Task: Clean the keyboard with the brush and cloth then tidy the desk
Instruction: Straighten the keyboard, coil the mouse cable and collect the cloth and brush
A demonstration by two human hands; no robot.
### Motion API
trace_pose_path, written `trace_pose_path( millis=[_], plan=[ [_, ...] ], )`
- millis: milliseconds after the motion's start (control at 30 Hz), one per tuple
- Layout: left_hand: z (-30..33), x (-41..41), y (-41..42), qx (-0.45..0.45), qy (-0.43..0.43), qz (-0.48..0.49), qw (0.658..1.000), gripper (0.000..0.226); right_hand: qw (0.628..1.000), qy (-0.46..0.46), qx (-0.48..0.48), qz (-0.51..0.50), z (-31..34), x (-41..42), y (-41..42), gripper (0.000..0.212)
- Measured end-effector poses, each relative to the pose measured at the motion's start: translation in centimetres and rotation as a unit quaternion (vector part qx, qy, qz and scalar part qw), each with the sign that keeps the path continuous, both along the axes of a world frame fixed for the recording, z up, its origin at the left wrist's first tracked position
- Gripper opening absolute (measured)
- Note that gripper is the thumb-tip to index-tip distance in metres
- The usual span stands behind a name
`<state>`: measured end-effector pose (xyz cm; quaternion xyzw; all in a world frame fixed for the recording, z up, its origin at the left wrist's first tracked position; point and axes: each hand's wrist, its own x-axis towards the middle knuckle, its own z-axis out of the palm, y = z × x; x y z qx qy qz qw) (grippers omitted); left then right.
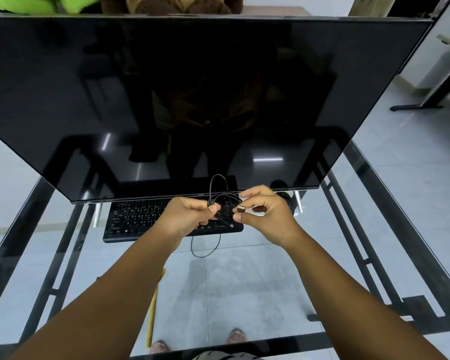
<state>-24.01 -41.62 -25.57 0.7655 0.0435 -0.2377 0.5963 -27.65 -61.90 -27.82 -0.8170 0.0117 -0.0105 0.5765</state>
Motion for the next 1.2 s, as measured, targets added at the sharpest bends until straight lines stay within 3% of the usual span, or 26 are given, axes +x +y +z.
trace_pose_path(
  millis=[133,367,533,600,767,900,1000,1100,1200],
  plan=[
    [-0.4,0.1,-0.2,0.023,-0.007,0.055,0.998,0.017,1.000,-0.012,0.008,0.019,1.4,-1.0,-0.3,0.017],
    [-0.7,0.4,0.2,0.017,0.015,0.136,0.990,0.013,0.976,0.127,0.001,0.177,4.1,-2.6,-1.8,0.014],
    [-1.2,0.6,0.1,-0.016,0.013,0.193,0.981,0.015,0.964,0.134,-0.169,0.155,4.4,-2.1,-2.4,0.040],
    [-1.4,0.6,-0.1,-0.041,0.015,0.202,0.978,0.018,0.964,0.126,-0.194,0.128,4.0,-1.8,-2.0,0.043],
    [-1.2,0.7,-0.2,-0.078,0.011,0.229,0.970,0.020,0.971,0.144,-0.169,0.084,3.1,-1.5,-1.1,0.014],
    [-1.2,1.2,0.5,-0.063,-0.006,0.279,0.958,0.018,0.968,0.179,-0.128,0.123,2.8,-1.5,-1.4,0.004],
    [-1.3,1.3,0.8,-0.067,-0.007,0.282,0.957,0.019,0.972,0.182,-0.098,0.115,2.5,-1.0,-1.7,0.007],
    [-1.5,1.1,0.6,-0.100,0.002,0.238,0.966,0.017,0.980,0.174,-0.089,0.046,1.8,0.0,-1.3,0.019],
    [-1.7,0.9,0.0,-0.131,0.007,0.184,0.974,0.014,0.984,0.176,0.016,-0.028,1.4,1.0,-0.6,0.025]
  ],
)
